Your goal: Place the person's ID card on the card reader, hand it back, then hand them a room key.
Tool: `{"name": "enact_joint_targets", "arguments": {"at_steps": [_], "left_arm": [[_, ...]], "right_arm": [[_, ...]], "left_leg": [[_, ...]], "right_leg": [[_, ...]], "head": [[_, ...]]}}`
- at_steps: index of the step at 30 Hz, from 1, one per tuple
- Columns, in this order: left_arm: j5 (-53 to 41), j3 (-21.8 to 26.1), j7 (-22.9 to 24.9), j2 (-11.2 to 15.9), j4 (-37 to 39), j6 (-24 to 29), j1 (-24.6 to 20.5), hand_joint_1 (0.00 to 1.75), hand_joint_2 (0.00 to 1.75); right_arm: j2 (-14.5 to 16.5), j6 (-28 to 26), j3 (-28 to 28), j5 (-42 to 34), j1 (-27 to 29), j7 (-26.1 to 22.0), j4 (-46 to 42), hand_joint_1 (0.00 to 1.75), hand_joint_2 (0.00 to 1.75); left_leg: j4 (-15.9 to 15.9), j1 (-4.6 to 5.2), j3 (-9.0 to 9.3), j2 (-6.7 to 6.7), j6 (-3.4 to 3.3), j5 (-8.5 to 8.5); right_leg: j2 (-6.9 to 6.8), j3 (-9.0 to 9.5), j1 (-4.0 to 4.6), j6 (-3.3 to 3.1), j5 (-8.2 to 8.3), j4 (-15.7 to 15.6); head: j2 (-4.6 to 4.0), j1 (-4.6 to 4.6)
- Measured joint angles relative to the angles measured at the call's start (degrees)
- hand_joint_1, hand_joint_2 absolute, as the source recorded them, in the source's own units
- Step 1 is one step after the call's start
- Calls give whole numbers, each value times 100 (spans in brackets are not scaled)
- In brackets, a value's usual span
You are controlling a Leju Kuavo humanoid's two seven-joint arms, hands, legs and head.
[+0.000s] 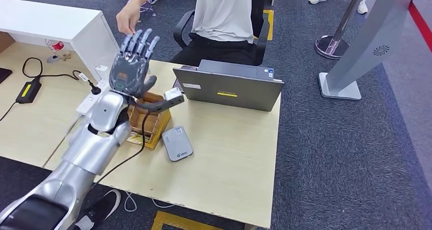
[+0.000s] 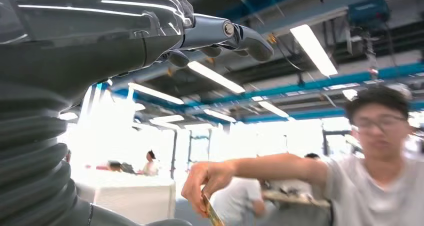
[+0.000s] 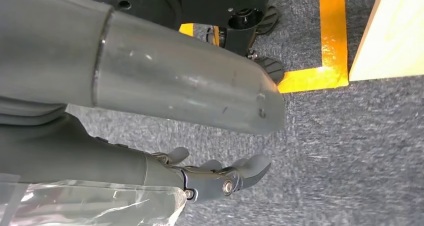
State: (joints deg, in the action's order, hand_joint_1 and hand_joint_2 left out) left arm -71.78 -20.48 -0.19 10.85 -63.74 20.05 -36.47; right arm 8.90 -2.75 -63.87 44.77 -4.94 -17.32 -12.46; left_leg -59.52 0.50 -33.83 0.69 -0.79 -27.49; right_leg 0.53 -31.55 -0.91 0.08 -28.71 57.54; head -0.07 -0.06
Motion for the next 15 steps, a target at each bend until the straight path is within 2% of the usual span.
{"name": "enact_joint_targets", "arguments": {"at_steps": [4, 8, 11, 15], "left_arm": [[83, -19, -24, 354, -1405, -162, 1376, 0, 175], [115, -16, -102, 710, -2305, -184, 2514, 0, 175], [111, 7, -119, 873, -2701, -215, 3090, 0, 175], [-65, 109, -29, 960, -2835, -463, 3440, 0, 175]], "right_arm": [[0, -19, -158, -122, 85, -41, -3, 0, 0], [0, -59, -281, -163, 118, -58, -7, 0, 0], [0, -84, -341, -165, 128, -63, -14, 0, 0], [0, -83, -368, -111, 130, -62, -23, 0, 0]], "left_leg": [[2, -1, 0, 17, 5, -15], [4, -3, 1, 15, 7, -21], [5, -3, 1, 9, 8, -22], [5, -4, 1, 5, 7, -21]], "right_leg": [[16, -7, 1, -5, -11, -2], [12, -7, 1, -6, -22, -2], [5, -5, 2, -7, -25, -2], [-1, -4, 3, -6, -24, -2]], "head": [[0, -2], [0, -6], [0, -5], [0, -5]]}}
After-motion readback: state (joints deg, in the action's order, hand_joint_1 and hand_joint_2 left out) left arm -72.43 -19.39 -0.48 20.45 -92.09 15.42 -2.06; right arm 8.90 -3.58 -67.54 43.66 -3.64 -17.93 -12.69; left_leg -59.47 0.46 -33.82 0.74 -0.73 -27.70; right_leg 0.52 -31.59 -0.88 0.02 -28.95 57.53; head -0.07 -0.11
